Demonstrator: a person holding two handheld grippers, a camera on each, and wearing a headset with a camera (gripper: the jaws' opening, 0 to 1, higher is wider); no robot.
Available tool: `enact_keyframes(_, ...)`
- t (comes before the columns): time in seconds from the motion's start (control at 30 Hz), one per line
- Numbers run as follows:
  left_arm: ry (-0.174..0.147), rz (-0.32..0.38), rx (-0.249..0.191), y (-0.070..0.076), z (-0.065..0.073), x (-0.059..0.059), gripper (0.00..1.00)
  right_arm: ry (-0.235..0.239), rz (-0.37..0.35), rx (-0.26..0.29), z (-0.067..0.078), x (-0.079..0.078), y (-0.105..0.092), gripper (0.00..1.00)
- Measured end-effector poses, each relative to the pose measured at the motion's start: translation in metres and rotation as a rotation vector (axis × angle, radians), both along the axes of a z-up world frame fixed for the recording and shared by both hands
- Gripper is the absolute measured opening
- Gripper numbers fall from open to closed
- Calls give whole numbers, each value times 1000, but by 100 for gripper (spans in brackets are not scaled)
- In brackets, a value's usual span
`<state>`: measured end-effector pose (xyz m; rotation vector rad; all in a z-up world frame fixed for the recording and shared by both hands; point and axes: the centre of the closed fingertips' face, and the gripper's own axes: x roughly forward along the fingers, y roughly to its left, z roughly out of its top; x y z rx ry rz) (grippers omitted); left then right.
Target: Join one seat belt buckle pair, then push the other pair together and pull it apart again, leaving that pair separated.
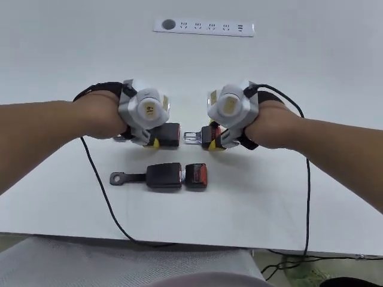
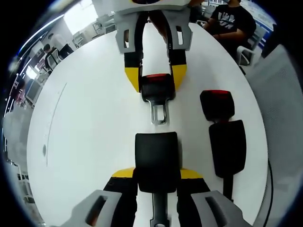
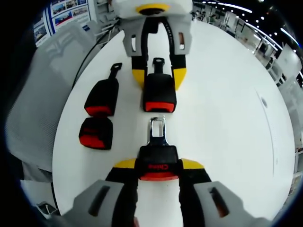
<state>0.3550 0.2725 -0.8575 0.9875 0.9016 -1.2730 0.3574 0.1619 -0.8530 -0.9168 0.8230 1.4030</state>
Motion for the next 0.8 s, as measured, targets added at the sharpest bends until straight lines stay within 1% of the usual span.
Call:
enact_keyframes(0.13,4,8,0,1,-1,-1,32,-7,-21,-14,-1,1,-28,32)
enact_keyframes(0.23,0,6,-3,1,-1,-2,32,-14,-46,-23,-2,1,-50,32)
enact_keyframes(0.3,-2,5,-10,2,-1,-3,32,-20,-54,-31,-2,-1,-65,32)
enact_keyframes(0.37,-3,6,-16,1,-1,-2,32,-17,-67,-30,-3,-4,-82,32)
enact_keyframes(0.43,-1,12,-19,1,-1,-2,32,-14,-88,-40,-4,-6,-99,32)
enact_keyframes(0.5,-1,11,-20,1,0,-2,32,-22,-86,-68,-4,-8,-114,32)
enact_keyframes(0.57,0,10,-24,1,0,-2,32,-18,-99,-77,-5,-9,-127,32)
enact_keyframes(0.6,1,10,-27,1,0,-2,32,-20,-89,-89,-5,-11,-134,33)
enact_keyframes(0.7,5,6,-26,0,0,-2,32,-28,-88,-124,-6,-10,-146,33)
enact_keyframes(0.73,6,3,-22,0,0,-2,32,-26,-91,-121,-6,-9,-147,34)
enact_keyframes(0.8,6,-4,-10,-1,0,-2,32,-12,-123,-124,-7,-9,-145,34)
